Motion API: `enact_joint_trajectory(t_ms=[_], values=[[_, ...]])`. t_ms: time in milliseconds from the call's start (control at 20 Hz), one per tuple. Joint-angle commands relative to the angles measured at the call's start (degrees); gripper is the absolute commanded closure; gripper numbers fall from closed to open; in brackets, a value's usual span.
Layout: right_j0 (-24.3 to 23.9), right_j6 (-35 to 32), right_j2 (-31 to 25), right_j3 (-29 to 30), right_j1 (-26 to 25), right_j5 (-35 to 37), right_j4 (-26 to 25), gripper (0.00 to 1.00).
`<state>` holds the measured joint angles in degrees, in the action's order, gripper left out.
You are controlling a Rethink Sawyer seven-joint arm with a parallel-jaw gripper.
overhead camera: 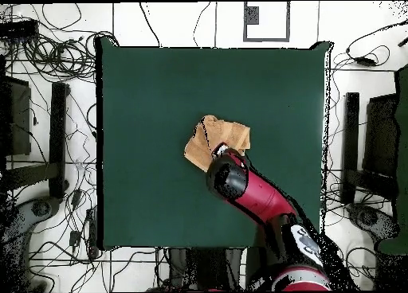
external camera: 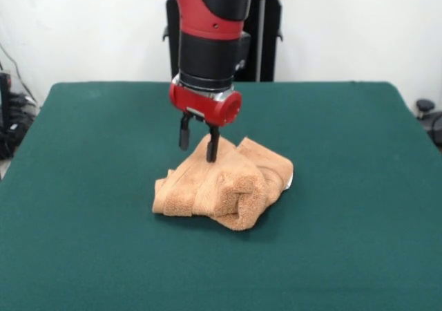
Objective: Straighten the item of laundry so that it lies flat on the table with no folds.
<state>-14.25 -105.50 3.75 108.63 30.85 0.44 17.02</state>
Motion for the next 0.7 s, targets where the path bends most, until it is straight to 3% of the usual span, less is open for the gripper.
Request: enact_joint_trajectory(t_ms=[50, 700], values=[[-1.99, -13.57, -13.43, 5.11, -3.46, -6.30, -2.85, 0.00], [-7.97, -12.91, -20.55, 6.43, -4.06, -9.18, -7.53, 0.00]])
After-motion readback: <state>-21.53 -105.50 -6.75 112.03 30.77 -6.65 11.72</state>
